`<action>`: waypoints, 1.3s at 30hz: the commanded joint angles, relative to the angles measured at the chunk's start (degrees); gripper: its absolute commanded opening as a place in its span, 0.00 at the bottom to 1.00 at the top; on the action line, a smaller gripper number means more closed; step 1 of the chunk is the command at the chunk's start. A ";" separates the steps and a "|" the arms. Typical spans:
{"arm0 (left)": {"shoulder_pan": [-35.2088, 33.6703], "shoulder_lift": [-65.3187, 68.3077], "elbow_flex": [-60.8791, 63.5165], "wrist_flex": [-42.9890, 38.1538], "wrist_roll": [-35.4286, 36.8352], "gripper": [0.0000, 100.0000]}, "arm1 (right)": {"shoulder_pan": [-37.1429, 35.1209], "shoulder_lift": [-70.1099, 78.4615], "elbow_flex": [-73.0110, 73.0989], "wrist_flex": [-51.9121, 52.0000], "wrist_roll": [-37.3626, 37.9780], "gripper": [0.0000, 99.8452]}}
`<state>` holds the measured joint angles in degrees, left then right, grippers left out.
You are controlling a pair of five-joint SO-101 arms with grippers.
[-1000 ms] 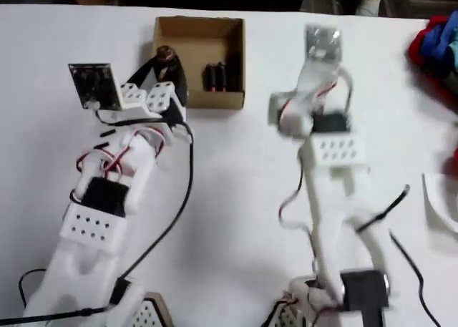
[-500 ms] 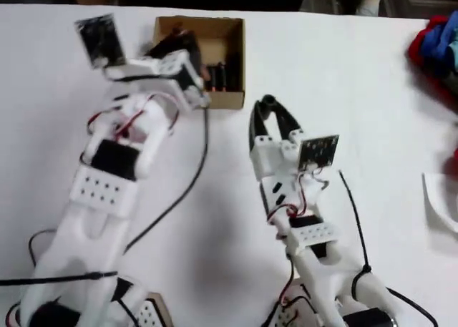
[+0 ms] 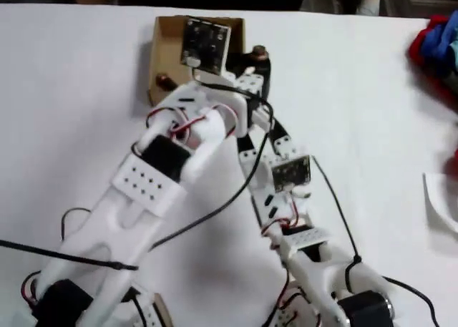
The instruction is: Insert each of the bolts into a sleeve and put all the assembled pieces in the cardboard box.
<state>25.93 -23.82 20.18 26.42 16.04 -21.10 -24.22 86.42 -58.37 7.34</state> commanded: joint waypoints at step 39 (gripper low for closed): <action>-1.23 3.96 2.24 -0.18 -0.70 0.02 | 2.86 0.66 -0.35 -2.86 -1.41 0.02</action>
<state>25.05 -20.04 22.11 26.51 16.04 -19.43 -22.99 86.68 -59.69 7.52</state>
